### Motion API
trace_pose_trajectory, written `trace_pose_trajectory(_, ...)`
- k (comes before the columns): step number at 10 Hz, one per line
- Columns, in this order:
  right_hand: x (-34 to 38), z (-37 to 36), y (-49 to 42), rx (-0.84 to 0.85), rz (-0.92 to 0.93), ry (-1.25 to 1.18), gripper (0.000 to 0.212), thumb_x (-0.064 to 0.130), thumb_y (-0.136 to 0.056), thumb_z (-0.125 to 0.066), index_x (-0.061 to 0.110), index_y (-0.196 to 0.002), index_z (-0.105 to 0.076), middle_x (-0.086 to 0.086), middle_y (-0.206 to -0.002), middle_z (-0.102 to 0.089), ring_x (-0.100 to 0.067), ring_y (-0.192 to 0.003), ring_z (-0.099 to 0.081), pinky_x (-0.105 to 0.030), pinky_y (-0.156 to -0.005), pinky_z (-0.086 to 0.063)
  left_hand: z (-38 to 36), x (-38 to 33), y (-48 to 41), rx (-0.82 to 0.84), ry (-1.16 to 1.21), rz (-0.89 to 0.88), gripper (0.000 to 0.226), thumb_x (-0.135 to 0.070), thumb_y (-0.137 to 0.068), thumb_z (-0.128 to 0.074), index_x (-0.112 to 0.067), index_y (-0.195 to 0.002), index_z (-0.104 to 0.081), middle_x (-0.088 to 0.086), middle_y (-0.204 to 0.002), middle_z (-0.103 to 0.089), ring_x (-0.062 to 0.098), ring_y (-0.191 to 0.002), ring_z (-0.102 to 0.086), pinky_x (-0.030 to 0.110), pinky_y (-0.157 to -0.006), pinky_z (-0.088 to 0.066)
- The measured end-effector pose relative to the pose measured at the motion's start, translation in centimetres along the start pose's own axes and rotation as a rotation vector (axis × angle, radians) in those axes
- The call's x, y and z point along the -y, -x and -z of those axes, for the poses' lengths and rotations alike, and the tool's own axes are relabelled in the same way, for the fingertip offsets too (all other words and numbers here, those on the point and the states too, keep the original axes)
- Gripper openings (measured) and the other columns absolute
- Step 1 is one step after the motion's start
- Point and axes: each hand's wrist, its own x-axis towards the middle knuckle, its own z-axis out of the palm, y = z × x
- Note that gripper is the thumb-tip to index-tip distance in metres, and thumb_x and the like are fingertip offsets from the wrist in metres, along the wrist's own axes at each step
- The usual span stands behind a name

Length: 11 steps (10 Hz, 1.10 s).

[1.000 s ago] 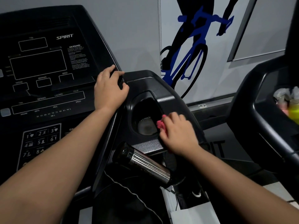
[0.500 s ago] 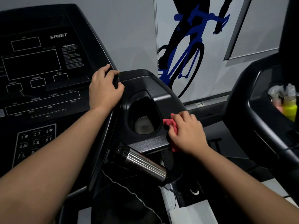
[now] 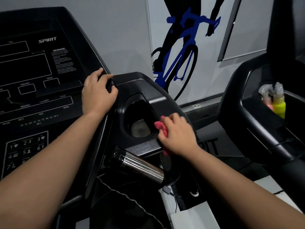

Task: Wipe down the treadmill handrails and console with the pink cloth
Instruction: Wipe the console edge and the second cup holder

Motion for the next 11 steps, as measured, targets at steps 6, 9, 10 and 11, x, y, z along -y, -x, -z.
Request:
trace_pose_trajectory(6,2.6,-0.7,0.2,0.196,-0.206,0.123,0.063,0.054,-0.091,-0.036,0.026,-0.146,-0.03,-0.022,-0.154,-0.016,-0.048,-0.14,-0.009,-0.056,-0.112,-0.008,-0.4,0.2,-0.4,-0.033,-0.034,-0.004,0.038,-0.025,-0.087,-0.055,-0.018,-0.124,-0.061,0.002,-0.144,-0.043,0.025,-0.133,-0.036,0.045,-0.107,-0.033)
trace_pose_trajectory(9,-3.5,0.2,-2.3,0.227,-0.439,-0.284,0.058,0.049,-0.088,-0.047,0.036,-0.143,-0.034,-0.007,-0.146,-0.036,-0.031,-0.127,-0.043,-0.04,-0.11,-0.032,-0.3,0.2,-0.4,-0.026,-0.017,-0.001,0.038,-0.025,-0.088,-0.055,-0.02,-0.125,-0.06,0.0,-0.145,-0.042,0.025,-0.134,-0.034,0.045,-0.108,-0.033)
trace_pose_trajectory(10,-6.0,0.5,-3.2,0.303,-0.554,-0.581,0.031,0.038,-0.095,-0.043,0.019,-0.092,-0.067,-0.007,-0.087,-0.063,-0.021,-0.08,-0.061,-0.029,-0.083,-0.047,-0.3,0.2,-0.4,-0.026,-0.021,-0.001,0.038,-0.025,-0.088,-0.055,-0.019,-0.125,-0.06,0.0,-0.145,-0.042,0.024,-0.135,-0.033,0.045,-0.108,-0.032)
trace_pose_trajectory(11,-6.4,0.9,-3.1,0.313,-0.638,-0.603,0.055,0.032,-0.098,-0.032,0.012,-0.051,-0.052,-0.011,-0.051,-0.053,-0.02,-0.051,-0.05,-0.026,-0.057,-0.042,-0.3,0.2,-0.4,-0.026,-0.018,0.003,0.038,-0.026,-0.088,-0.054,-0.02,-0.125,-0.06,0.0,-0.145,-0.042,0.024,-0.135,-0.034,0.045,-0.109,-0.032)
